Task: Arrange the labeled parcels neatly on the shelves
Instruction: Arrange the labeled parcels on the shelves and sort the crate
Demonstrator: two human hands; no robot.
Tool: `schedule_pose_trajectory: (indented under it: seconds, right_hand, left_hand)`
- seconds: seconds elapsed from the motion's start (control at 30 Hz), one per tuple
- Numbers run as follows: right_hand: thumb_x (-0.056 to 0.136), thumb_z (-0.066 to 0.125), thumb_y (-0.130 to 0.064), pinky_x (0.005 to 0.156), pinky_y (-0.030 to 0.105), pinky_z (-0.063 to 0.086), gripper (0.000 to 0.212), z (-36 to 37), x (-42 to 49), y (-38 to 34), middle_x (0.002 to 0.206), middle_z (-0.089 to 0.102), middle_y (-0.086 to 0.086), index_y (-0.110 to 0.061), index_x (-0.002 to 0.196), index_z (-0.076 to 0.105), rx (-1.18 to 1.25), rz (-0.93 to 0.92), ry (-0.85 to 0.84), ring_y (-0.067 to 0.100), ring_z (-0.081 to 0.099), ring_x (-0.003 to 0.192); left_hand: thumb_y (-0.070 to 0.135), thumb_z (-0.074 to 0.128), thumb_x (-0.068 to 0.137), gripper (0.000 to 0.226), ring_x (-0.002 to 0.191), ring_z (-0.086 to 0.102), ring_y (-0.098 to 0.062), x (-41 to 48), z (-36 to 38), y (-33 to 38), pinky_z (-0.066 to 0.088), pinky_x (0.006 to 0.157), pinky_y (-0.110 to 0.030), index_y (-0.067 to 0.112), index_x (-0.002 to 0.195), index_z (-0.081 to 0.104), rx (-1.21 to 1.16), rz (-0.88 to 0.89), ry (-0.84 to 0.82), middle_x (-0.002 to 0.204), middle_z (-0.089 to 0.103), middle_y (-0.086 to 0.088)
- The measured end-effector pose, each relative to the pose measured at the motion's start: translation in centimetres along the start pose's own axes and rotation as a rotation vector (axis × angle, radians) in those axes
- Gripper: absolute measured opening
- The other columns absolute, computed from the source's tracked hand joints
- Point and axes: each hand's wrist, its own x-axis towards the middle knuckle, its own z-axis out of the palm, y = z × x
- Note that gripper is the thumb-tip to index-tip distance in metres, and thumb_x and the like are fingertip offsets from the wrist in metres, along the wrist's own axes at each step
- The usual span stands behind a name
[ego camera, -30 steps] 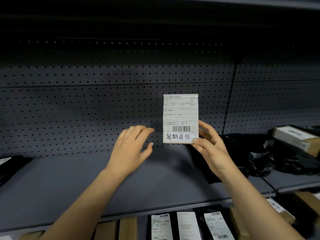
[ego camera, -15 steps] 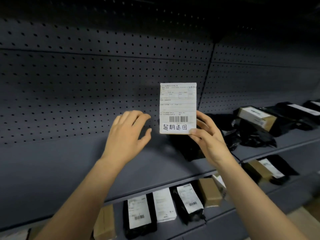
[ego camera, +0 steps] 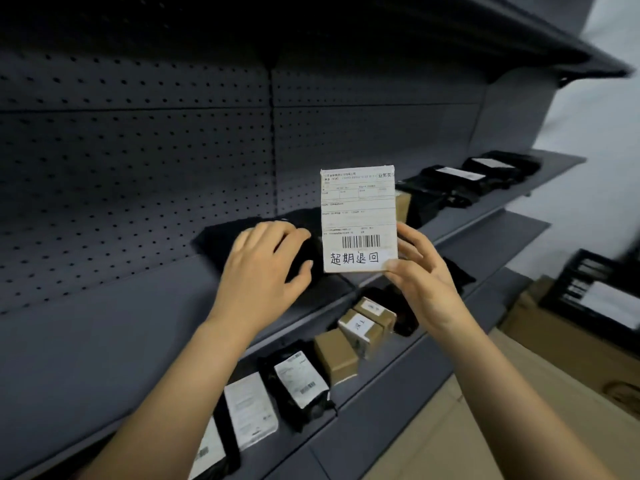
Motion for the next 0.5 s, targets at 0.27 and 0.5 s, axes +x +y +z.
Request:
schedule_pose_trajectory:
  seconds: [0.27,0.5]
  right_hand:
    - [0.063,0.074,-0.028,0.09,0.035,0.055,0.069,-16.6,-4.5,-3.4,0.127,0.065,0.001,-0.026,0.13,0.056,-0.088,-0.015,0.224,0.02,0.063,0.116]
    - [0.058,0.074,-0.026,0.099,0.045,0.049,0.066,-29.3,-8.1,-3.8,0.125,0.066,0.002,-0.03,0.123,0.062,-0.092,0.003,0.431,0.024,0.063,0.116]
  left_hand:
    - [0.032,0.058,0.085,0.034,0.1,0.052,-0.02,5.7,8.4,14.4,0.034,0.089,-0.03,0.013,0.113,0.063,-0.139,0.162,-0.057,0.105,0.059,-0.001]
    - [0.026,0.066,0.081,0.032,0.098,0.054,-0.022,9.2,16.1,26.3,0.034,0.084,-0.03,0.013,0.11,0.064,-0.269,0.29,-0.106,0.102,0.059,-0.002]
